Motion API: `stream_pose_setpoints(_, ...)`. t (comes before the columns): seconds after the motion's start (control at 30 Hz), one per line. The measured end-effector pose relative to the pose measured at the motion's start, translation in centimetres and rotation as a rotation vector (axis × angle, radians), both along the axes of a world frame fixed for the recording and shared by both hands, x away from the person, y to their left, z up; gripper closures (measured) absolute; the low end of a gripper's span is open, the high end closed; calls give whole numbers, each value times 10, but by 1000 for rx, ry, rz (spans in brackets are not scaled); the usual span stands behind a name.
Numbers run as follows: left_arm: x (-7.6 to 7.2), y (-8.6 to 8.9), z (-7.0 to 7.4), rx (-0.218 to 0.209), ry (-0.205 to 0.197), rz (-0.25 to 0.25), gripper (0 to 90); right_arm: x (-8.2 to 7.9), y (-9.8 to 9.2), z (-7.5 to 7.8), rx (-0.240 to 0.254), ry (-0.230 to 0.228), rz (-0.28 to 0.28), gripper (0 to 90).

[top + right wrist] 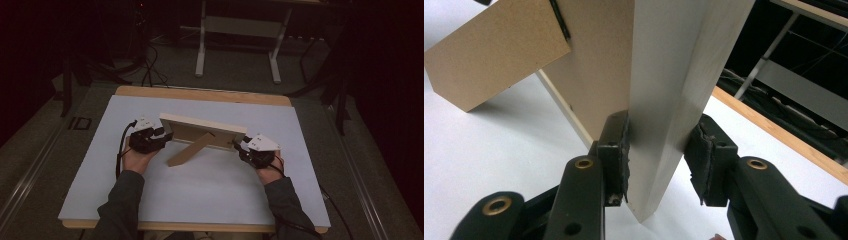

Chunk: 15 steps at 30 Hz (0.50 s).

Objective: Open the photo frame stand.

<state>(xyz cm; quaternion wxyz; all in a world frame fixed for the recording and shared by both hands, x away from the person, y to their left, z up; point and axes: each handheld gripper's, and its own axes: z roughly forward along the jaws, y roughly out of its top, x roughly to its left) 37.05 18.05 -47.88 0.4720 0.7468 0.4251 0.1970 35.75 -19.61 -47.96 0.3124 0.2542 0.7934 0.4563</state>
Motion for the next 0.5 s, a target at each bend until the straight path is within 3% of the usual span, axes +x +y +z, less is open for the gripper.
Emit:
stream_pose_setpoints(0.23,5,-2,2,-5,17,2,613,-2,5,0,-63,-41,-14,620)
stream_pose_setpoints(0.5,7,-4,0,-12,26,-7,614,1,5,0,-71,-26,-9,622)
